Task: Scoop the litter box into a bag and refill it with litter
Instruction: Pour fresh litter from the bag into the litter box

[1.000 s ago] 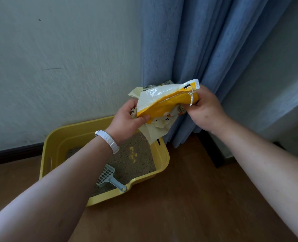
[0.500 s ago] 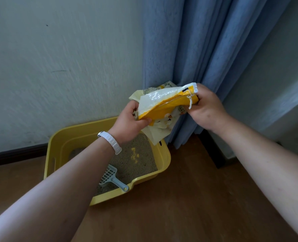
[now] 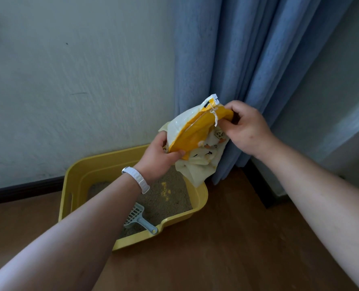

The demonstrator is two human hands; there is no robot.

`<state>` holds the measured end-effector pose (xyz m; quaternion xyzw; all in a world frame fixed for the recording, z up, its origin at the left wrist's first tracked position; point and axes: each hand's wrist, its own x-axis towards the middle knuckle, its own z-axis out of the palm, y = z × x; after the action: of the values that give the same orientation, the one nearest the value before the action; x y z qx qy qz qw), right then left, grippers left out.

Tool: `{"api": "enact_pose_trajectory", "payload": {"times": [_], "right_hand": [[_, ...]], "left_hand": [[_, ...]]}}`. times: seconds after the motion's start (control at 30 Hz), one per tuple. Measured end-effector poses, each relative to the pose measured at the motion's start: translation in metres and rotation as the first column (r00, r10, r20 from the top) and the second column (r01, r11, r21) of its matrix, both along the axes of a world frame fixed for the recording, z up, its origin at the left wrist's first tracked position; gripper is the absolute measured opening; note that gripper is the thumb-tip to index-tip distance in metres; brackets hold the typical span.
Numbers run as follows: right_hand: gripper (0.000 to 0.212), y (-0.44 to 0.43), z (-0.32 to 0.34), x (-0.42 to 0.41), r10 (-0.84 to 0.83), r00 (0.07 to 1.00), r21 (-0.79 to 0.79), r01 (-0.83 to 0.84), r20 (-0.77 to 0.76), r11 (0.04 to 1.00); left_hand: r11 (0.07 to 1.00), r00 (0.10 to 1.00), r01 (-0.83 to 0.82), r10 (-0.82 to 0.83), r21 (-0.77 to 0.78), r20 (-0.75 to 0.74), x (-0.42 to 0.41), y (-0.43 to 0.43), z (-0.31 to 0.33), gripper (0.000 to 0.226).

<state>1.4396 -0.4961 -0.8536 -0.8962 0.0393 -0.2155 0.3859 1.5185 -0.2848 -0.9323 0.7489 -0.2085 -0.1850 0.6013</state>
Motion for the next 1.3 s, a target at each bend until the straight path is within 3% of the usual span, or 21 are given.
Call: {"api": "enact_pose_trajectory", "payload": {"times": [0.47, 1.3], "right_hand": [[0.012, 0.014, -0.001, 0.012, 0.032, 0.999, -0.125, -0.029, 0.021, 0.992], [0.02, 0.056, -0.01, 0.04, 0.045, 0.999, -0.174, -0.042, 0.014, 0.984]], "left_hand": [[0.998, 0.998, -0.042, 0.04, -0.054, -0.046, 0.014, 0.007, -0.017, 0.059], [0.988, 0.981, -0.073, 0.047, -0.133, -0.19, 0.022, 0.035, -0.046, 0.064]]}}
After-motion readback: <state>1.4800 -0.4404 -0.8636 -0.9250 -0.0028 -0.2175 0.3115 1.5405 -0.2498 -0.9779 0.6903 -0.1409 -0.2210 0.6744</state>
